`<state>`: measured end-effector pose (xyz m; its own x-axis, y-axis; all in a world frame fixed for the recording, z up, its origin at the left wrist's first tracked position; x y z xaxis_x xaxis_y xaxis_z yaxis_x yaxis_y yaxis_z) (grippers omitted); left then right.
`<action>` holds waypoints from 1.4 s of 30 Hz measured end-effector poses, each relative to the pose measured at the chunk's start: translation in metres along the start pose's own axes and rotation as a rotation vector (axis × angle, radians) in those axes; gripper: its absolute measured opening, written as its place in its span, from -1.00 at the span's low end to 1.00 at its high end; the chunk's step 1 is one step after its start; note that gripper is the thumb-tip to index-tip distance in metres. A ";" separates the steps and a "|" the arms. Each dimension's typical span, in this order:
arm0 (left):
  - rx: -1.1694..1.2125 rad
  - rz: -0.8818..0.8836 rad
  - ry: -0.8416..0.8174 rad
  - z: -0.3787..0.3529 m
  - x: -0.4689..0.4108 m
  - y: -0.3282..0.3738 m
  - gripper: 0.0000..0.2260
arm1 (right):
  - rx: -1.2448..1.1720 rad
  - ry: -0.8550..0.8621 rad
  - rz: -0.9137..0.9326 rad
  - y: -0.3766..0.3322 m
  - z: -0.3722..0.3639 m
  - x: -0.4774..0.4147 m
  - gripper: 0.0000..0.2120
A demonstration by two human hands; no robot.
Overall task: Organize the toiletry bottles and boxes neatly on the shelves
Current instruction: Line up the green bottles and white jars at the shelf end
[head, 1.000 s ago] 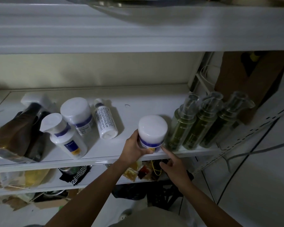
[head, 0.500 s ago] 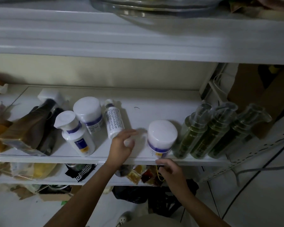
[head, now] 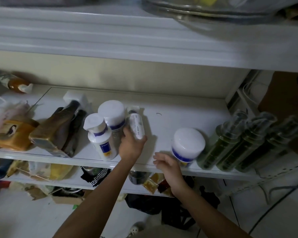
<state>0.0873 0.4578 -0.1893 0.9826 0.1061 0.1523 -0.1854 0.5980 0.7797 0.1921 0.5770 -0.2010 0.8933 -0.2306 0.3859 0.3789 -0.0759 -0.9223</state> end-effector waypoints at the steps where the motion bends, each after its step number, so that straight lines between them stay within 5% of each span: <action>1: 0.245 0.073 -0.056 0.005 0.002 -0.002 -0.40 | -0.059 0.013 -0.035 0.000 0.001 -0.002 -0.77; 4: 1.066 0.371 -0.369 0.019 0.017 -0.005 -0.59 | -0.241 -0.036 -0.171 -0.002 0.001 -0.007 -0.72; 8: 1.421 0.478 -0.718 0.022 0.038 -0.011 -0.50 | -0.389 -0.174 -0.284 -0.012 -0.011 -0.012 -0.59; 12: 1.231 0.390 -0.805 0.017 0.047 -0.023 -0.49 | -0.575 -0.228 -0.338 -0.026 -0.018 -0.017 -0.59; 18: 0.403 0.000 -0.639 0.037 0.029 -0.033 -0.71 | -0.700 -0.149 -0.257 -0.007 -0.017 -0.018 -0.59; 22: 0.164 -0.210 -0.706 0.032 0.029 -0.035 -0.45 | -0.398 -0.075 -0.021 -0.008 -0.010 -0.012 -0.73; 32: 0.173 -0.318 -0.524 0.001 0.022 -0.032 -0.40 | 0.060 0.047 0.287 -0.006 -0.007 -0.012 -0.48; 42: 0.130 -0.351 -0.471 -0.019 0.022 -0.025 -0.44 | 0.338 0.162 0.226 0.023 0.004 0.001 -0.48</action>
<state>0.1142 0.4598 -0.2169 0.8812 -0.4615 0.1023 0.1207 0.4288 0.8953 0.2029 0.5794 -0.2216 0.9235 -0.3563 0.1421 0.2602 0.3097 -0.9145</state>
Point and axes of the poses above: each hand's wrist, its own x-axis away from the middle knuckle, its own z-axis out of the back of the hand, y = z × x, the point moved 2 cm from there along -x, towards the middle knuckle, and after that the axes turned 2 degrees about x, right-handed, at the moved point
